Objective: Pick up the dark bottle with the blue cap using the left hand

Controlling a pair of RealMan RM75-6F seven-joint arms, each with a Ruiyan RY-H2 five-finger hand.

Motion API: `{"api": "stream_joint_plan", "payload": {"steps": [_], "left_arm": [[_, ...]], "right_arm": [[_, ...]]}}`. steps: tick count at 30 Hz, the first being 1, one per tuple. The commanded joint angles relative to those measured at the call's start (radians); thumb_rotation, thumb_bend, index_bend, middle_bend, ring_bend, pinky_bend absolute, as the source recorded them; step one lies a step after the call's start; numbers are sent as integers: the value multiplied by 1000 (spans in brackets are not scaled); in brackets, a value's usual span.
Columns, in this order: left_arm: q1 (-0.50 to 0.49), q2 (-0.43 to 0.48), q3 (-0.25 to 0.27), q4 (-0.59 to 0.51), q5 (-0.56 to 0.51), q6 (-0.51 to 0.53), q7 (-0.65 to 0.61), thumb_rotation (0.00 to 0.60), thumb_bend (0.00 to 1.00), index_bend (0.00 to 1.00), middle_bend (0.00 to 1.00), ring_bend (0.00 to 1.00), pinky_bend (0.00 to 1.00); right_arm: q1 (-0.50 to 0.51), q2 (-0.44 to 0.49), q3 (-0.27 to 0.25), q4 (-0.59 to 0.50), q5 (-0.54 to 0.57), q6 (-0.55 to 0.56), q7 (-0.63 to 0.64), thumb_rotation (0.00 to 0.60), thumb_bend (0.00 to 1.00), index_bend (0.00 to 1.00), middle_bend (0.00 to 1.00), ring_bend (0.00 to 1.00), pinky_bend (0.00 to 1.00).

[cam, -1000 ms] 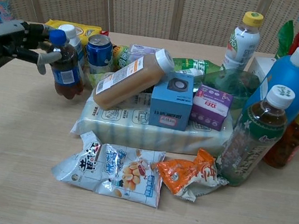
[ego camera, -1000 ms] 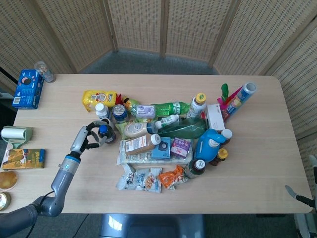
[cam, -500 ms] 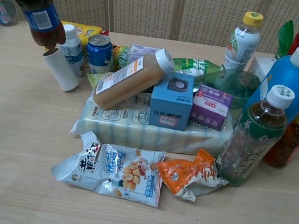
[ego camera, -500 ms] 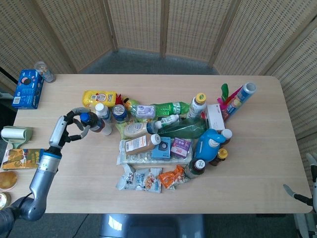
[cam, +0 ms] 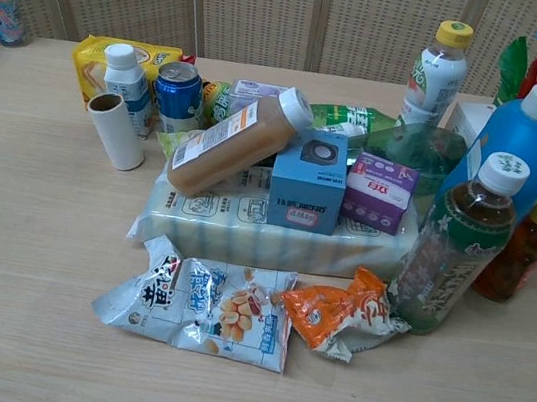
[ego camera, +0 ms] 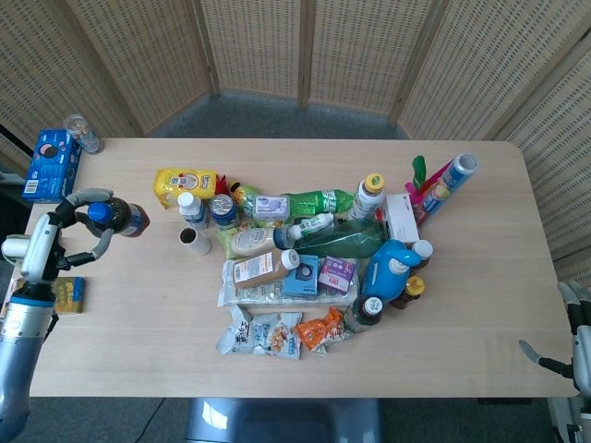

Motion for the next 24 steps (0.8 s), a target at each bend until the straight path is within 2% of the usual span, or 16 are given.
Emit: {"api": "stream_joint_plan", "payload": {"steps": [1,11,24], "left_arm": [[15,29,-3,-32,7,19,-17,600,485,416,453,659,578],[26,59,3,-86,14,42,-2,600,484,417,452,660,576],[8,46,10,-98,19,36,2,600,481,417,453,659,576]], "right_arm": [[3,-3,-1,4,-3,-3,3,493,35,0,0,0,0],[6,-14,-4,30,-13,-5,34,493,37,0,0,0,0],[6,-22,-4,39,-10,-6,38,493,36,0,0,0,0]]}}
